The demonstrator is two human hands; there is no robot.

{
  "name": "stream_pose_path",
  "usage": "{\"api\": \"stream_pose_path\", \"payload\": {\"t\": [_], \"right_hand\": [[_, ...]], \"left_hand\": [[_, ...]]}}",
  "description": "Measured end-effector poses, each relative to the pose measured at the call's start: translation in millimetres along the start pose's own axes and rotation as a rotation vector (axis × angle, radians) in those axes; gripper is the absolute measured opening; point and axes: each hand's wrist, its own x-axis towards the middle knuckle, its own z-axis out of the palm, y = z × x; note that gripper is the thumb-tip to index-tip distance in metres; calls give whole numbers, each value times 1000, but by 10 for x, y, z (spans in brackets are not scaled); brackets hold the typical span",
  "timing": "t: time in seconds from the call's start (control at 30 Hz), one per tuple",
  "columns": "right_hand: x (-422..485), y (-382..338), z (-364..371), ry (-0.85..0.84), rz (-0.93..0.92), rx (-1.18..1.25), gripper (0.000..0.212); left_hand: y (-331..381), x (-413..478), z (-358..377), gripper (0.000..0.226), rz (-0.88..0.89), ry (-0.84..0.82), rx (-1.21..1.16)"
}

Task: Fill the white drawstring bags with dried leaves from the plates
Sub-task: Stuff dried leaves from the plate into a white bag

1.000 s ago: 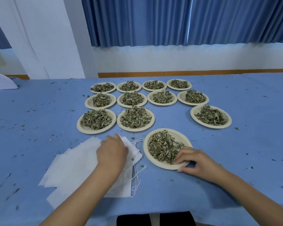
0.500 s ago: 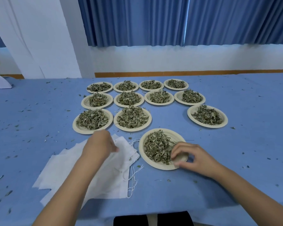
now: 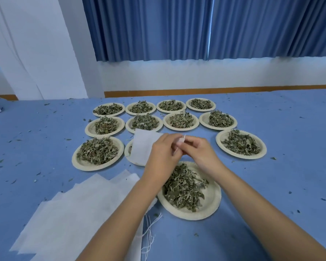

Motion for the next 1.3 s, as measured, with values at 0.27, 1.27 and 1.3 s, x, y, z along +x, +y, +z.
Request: {"api": "stream_pose_path", "payload": {"t": [0.27,1.27,1.3], "right_hand": [[14,203,-262,-35,-175,-528,6],[-56,200,-139,139,94,185,14],[-61,199,-135,144,98,185,14]], "left_hand": [[-196,-9,170,21,-41,67,-242],[-249,-142,68,25,-125,66,-286],[-248,-146,62,25,-128,68,-298]]}}
